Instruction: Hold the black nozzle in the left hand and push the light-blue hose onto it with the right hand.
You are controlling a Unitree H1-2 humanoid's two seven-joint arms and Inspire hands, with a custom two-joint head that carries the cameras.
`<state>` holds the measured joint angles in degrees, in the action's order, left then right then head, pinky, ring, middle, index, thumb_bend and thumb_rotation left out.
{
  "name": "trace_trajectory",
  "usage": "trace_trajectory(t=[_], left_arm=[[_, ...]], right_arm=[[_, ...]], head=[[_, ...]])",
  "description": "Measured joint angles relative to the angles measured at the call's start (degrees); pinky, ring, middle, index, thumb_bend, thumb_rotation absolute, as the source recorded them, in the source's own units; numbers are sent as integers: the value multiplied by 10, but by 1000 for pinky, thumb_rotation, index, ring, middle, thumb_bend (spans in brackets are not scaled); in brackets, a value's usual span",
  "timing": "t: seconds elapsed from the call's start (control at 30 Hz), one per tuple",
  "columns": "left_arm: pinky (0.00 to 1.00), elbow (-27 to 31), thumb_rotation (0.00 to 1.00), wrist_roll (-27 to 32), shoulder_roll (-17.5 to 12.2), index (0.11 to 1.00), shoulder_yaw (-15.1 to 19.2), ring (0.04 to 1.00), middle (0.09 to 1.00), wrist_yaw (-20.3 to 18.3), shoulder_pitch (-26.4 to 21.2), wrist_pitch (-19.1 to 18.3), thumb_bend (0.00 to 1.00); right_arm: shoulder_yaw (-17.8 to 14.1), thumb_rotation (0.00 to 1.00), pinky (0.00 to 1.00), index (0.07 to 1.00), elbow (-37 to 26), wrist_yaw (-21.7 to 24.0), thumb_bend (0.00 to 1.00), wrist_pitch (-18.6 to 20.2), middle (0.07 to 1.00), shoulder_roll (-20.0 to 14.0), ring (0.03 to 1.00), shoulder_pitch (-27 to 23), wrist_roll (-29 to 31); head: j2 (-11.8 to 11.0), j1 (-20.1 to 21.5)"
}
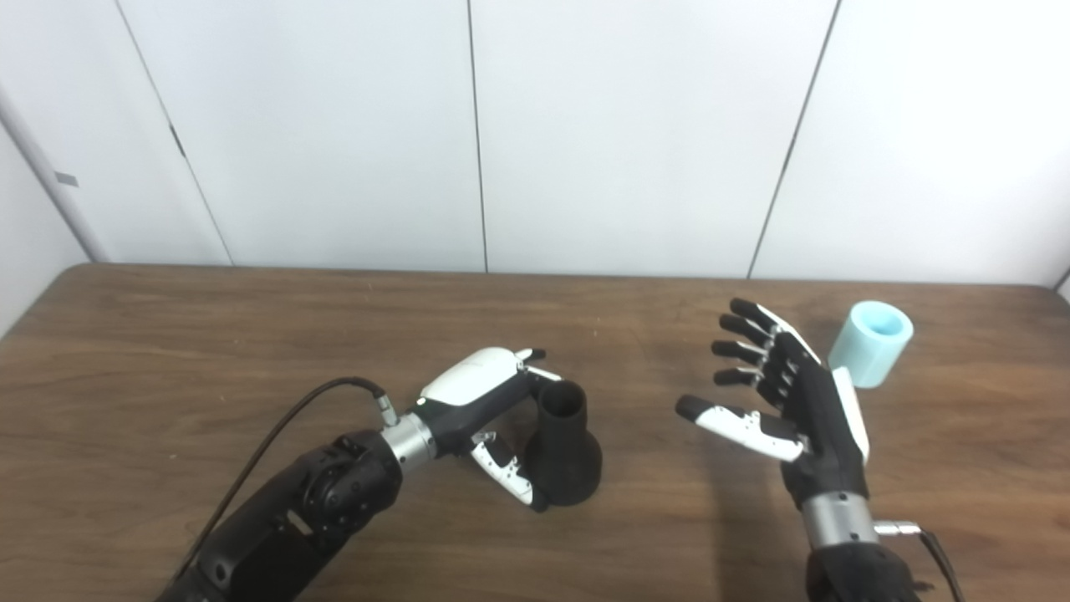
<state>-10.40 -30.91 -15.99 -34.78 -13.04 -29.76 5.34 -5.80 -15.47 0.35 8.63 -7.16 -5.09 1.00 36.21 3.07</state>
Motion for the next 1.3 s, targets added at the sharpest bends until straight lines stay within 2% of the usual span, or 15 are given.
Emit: trace_trajectory(t=[0.27,0.47,0.57,0.63,0.73,0.8,0.87,0.9,0.93,1.0,1.03,1.1,1.2,1.3], left_arm=[[1000,-2,0,-4,-5,486,-10,606,482,-9,-13,-6,526],[1000,-4,0,-6,-11,481,-24,611,491,-15,-25,-8,526],[1000,-8,0,-6,-12,482,-29,613,488,-15,-29,-8,526],[1000,-11,0,-6,-12,485,-29,614,481,-15,-29,-6,526],[1000,-15,0,-6,-12,488,-28,615,475,-13,-29,-2,526],[1000,-17,0,-5,-13,489,-26,615,471,-12,-27,0,526],[1000,-20,0,-4,-15,490,-23,615,469,-10,-26,9,527],[1000,-22,0,-4,-16,490,-22,615,469,-8,-25,15,527],[1000,-24,0,-3,-17,488,-20,613,474,-6,-24,21,526],[1000,-28,0,1,-20,486,-17,610,478,0,-21,32,526],[1000,-32,0,4,-21,486,-16,609,478,3,-21,38,526],[1000,-37,0,8,-21,485,-13,606,480,11,-17,49,526],[1000,-60,0,23,-22,485,-6,604,481,22,-16,79,526],[1000,-81,0,38,-23,484,-2,606,481,32,-15,108,526]], right_arm=[[2,160,574,799,-27,-3,779,25,784,2,711,-2,-7],[-5,209,583,791,-84,-4,802,55,773,-12,702,-16,-25],[-11,214,588,790,-106,0,805,67,773,-35,704,-35,-28],[-15,217,579,795,-119,7,801,74,772,-54,701,-43,-30],[-24,197,574,795,-140,25,801,105,770,-108,691,-64,-43],[-33,180,565,793,-144,35,801,144,768,-147,688,-87,-58],[-39,170,544,785,-144,48,812,174,763,-186,681,-111,-85],[-41,166,536,782,-144,55,815,180,760,-204,678,-123,-99],[-44,151,530,781,-143,65,813,180,759,-216,669,-132,-110],[-50,139,531,781,-126,93,810,181,761,-233,668,-155,-130],[-54,137,533,781,-118,104,809,182,761,-239,669,-162,-142],[-62,141,559,780,-113,124,808,183,765,-243,684,-168,-164],[-61,147,568,779,-89,176,811,183,768,-248,691,-183,-229],[-65,161,601,788,-51,226,830,184,795,-270,733,-207,-299]], head=[[3,37],[2,48],[-1,55],[-11,81],[-26,118],[-26,118],[-50,154],[-50,154],[-74,186],[-78,192],[-87,206],[-95,217],[-101,227],[-117,237]])
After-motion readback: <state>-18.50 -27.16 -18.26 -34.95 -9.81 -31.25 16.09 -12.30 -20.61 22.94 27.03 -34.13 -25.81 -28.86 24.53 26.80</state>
